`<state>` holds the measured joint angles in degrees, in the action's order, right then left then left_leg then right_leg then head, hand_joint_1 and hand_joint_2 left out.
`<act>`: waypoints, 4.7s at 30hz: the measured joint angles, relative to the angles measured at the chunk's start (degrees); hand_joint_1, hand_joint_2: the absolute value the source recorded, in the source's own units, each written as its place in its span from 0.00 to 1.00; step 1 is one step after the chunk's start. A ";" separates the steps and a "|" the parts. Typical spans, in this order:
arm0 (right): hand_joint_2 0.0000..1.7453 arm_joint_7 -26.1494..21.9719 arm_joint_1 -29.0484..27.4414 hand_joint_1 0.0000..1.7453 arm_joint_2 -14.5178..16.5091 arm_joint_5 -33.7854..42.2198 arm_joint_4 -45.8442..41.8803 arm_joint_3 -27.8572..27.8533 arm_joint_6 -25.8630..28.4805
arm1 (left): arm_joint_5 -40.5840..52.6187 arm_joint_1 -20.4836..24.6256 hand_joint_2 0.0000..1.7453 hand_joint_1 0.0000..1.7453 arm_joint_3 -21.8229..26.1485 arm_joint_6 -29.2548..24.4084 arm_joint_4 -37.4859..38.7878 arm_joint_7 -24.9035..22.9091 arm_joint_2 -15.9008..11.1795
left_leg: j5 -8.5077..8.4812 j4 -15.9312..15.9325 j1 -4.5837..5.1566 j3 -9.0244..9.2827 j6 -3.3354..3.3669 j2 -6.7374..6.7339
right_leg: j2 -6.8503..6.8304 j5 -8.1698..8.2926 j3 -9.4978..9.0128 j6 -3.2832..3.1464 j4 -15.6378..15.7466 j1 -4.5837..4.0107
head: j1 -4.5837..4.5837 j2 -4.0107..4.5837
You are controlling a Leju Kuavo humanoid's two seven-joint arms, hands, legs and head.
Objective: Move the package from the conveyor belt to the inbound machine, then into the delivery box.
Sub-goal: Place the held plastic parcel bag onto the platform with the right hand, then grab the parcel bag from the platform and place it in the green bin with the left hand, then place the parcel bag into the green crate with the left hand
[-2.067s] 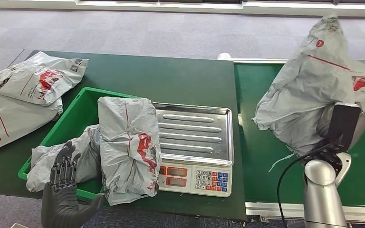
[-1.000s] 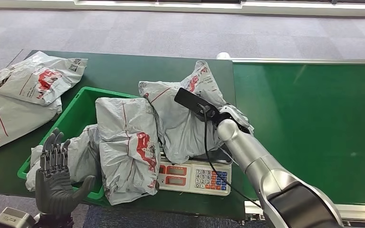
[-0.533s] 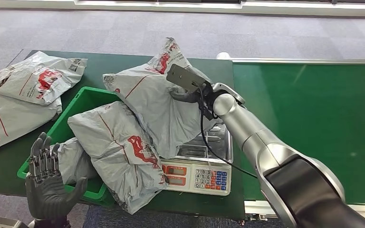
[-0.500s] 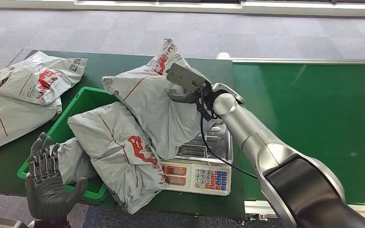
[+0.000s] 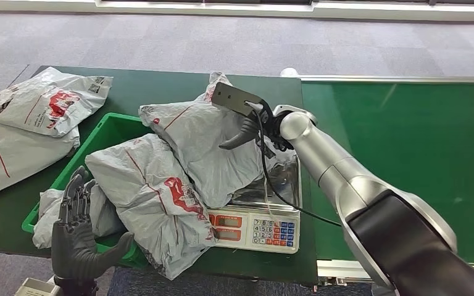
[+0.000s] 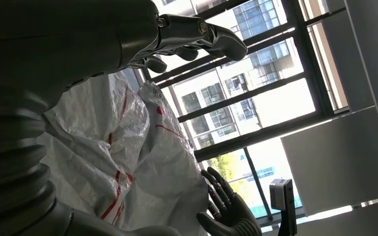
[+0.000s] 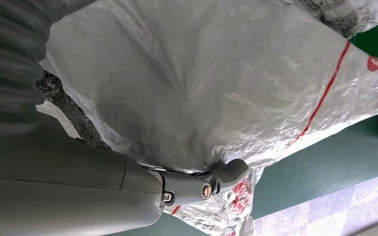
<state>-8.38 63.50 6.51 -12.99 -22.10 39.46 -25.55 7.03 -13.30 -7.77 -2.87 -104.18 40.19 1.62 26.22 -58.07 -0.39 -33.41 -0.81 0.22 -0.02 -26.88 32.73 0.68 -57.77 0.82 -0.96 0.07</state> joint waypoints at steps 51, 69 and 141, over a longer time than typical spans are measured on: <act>1.00 -31.64 -68.49 0.00 -3.73 -11.28 -77.88 -21.83 65.78 | 33.33 41.04 1.00 0.00 -16.72 -3.14 47.81 -47.29 9.81 | -0.17 -0.12 -0.10 -0.66 0.08 0.04 | -0.15 0.22 0.58 0.02 0.05 -0.06 | 0.02 0.00; 1.00 -31.64 -75.12 0.00 3.09 -12.89 -94.89 -28.09 65.65 | 37.70 45.91 1.00 1.00 -16.59 -0.09 65.03 -48.39 12.69 | -0.17 -0.09 -0.05 -0.22 0.11 0.04 | -0.16 0.23 0.06 0.06 0.05 -0.01 | 0.02 0.00; 1.00 -31.62 -79.59 0.00 4.44 -8.37 -95.91 -34.17 65.63 | 31.67 34.79 1.00 1.00 -5.54 -8.91 -0.89 -42.72 0.95 | -0.20 -0.08 -0.08 -0.65 0.07 0.00 | -0.04 0.24 0.53 0.06 0.02 -0.03 | 0.01 0.00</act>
<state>-40.00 -16.09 10.95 -21.36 -118.01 5.29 40.09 38.70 21.50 -13.32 -11.79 -105.06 -2.52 2.57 26.02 -58.15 -0.47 -34.06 -0.74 0.21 -0.05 -26.64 33.26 0.74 -57.75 0.78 -0.95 0.07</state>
